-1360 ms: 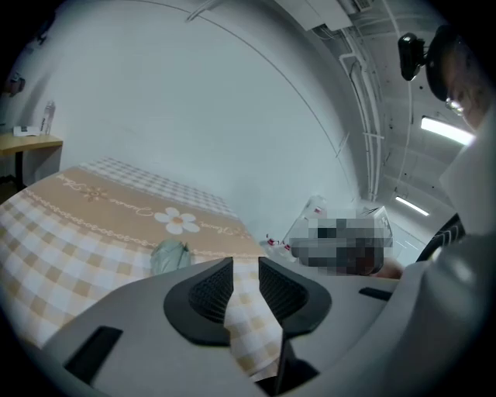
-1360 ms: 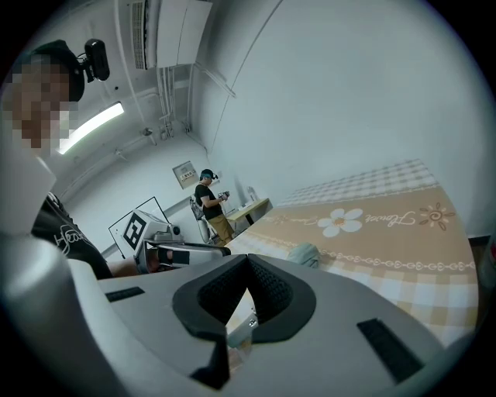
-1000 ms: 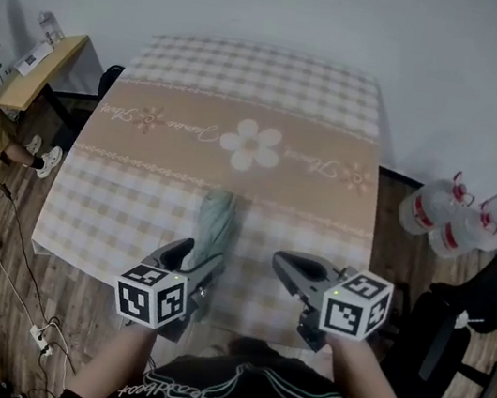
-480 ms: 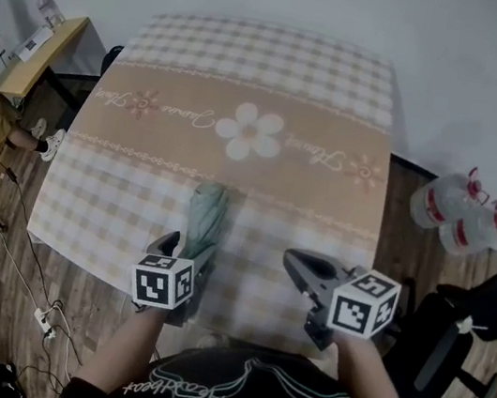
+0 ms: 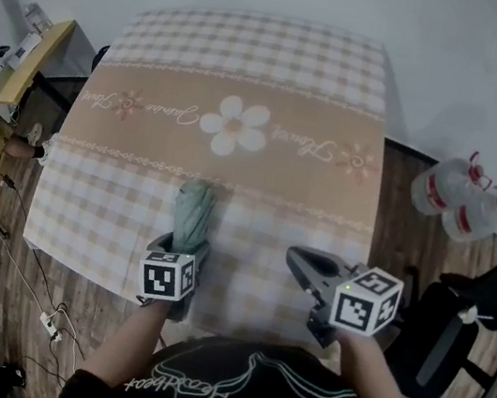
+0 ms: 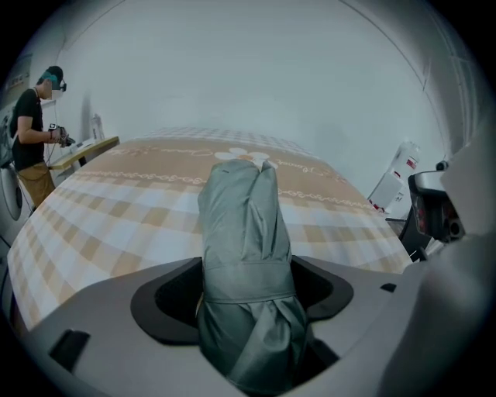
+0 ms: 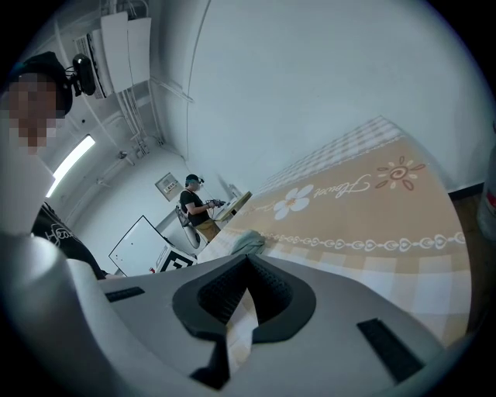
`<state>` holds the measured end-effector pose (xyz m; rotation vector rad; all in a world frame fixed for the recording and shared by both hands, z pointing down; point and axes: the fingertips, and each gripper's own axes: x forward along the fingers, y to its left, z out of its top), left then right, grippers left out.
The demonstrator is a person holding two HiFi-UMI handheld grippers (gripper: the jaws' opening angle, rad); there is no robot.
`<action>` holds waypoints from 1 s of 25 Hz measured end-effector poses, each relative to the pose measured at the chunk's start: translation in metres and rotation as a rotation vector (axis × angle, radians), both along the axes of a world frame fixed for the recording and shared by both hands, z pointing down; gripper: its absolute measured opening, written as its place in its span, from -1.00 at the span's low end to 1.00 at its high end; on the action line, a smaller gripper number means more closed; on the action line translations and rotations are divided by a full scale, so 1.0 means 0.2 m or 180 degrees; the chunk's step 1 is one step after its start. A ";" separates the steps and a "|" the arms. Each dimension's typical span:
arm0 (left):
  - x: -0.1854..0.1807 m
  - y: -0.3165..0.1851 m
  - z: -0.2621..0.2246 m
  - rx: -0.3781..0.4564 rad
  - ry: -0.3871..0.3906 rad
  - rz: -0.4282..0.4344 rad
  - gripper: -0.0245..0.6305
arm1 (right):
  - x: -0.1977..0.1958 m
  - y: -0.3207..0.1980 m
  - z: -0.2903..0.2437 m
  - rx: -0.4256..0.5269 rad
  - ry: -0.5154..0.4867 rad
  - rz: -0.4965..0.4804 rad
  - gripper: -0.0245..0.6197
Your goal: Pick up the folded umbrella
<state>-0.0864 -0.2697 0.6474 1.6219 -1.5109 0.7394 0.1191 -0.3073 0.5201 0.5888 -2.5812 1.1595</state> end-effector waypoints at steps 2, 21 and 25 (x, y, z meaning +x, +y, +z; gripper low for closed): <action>-0.01 0.00 0.00 0.0042 -0.0016 -0.0011 0.09 | 0.03 -0.01 0.01 0.0000 0.0014 0.0031 -0.89; -0.02 0.01 0.01 0.0014 -0.0209 0.0020 -0.06 | 0.18 0.01 0.12 -0.0216 0.0020 0.0276 -0.89; -0.03 0.00 0.00 -0.0014 -0.0105 0.0074 -0.08 | 0.12 0.07 0.11 -0.0273 -0.0020 0.0287 -0.89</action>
